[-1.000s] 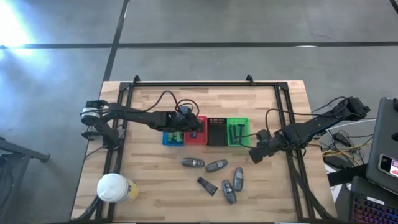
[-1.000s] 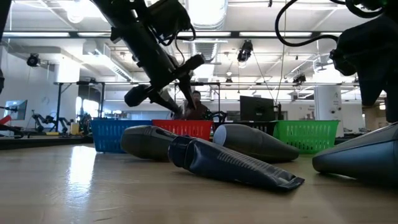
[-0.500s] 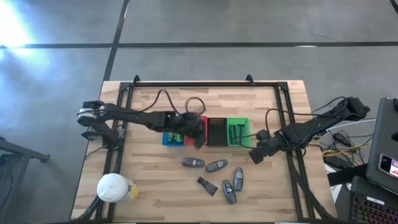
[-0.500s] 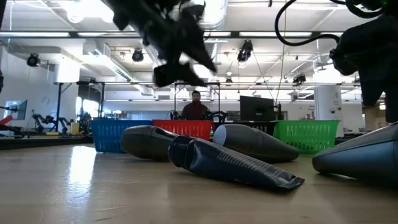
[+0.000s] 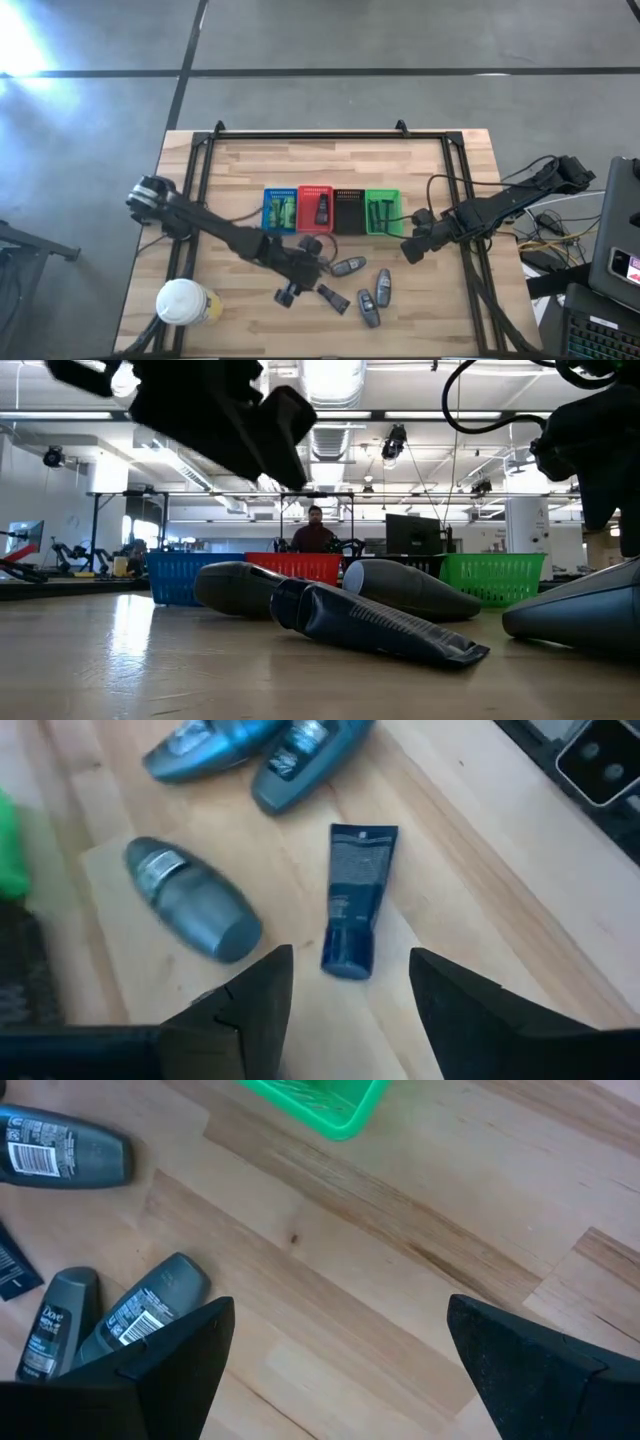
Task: Pick & Place Travel size toiletries
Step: Put the shave cream into the red basket
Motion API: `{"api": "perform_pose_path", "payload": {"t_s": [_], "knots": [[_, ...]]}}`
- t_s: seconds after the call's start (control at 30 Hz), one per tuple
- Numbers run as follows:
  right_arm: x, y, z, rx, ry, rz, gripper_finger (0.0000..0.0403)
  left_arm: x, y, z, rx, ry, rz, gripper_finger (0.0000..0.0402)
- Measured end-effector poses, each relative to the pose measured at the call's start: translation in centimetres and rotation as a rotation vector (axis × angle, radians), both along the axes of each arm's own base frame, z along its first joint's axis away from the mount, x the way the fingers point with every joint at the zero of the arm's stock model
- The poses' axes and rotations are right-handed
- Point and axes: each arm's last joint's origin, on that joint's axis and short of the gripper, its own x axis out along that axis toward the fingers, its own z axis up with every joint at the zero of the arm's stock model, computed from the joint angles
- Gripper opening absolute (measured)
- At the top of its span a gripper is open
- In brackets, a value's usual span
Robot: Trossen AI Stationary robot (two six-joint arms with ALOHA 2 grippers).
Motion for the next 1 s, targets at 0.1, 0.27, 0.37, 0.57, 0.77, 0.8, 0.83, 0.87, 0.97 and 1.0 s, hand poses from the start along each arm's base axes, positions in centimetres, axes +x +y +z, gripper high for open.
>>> {"api": "perform_pose_path", "payload": {"t_s": [0.1, 0.27, 0.37, 0.57, 0.77, 0.8, 0.83, 0.87, 0.97, 1.0], "knots": [[0.0, 0.0, 0.0, 0.003, 0.001, 0.000, 0.0364, 1.1, -0.8, -1.1, 0.006, 0.007, -0.020, 0.0206], [0.0, 0.1, 0.0, 0.023, 0.008, 0.003, 0.0364, 3.3, -2.1, -1.8, 0.030, 0.074, -0.029, 0.0207], [0.0, 0.1, 0.0, 0.025, 0.008, 0.004, 0.0363, 4.1, -2.4, -1.5, 0.043, 0.109, -0.029, 0.0207], [0.0, 0.1, 0.0, 0.028, 0.009, 0.019, 0.0364, 4.6, -2.6, -2.0, 0.025, 0.134, -0.053, 0.0207], [0.0, 0.1, 0.0, 0.027, 0.010, 0.063, 0.0363, 4.9, -2.6, -3.4, 0.017, 0.178, -0.035, 0.0207], [0.0, 0.1, 0.0, 0.027, 0.010, 0.067, 0.0364, 4.9, -2.6, -3.5, 0.011, 0.186, -0.025, 0.0207], [0.0, 0.1, 0.0, 0.025, 0.009, 0.071, 0.0364, 4.9, -2.6, -3.7, 0.007, 0.194, -0.015, 0.0207], [0.0, 0.1, 0.0, 0.023, 0.008, 0.076, 0.0363, 5.0, -2.6, -4.0, 0.002, 0.203, -0.004, 0.0208], [0.0, 0.1, 0.0, 0.022, 0.008, 0.084, 0.0364, 5.1, -2.5, -4.4, -0.010, 0.223, 0.025, 0.0220], [0.0, 0.1, 0.0, 0.022, 0.008, 0.084, 0.0363, 5.1, -2.5, -4.5, -0.013, 0.226, 0.032, 0.0227]]}}
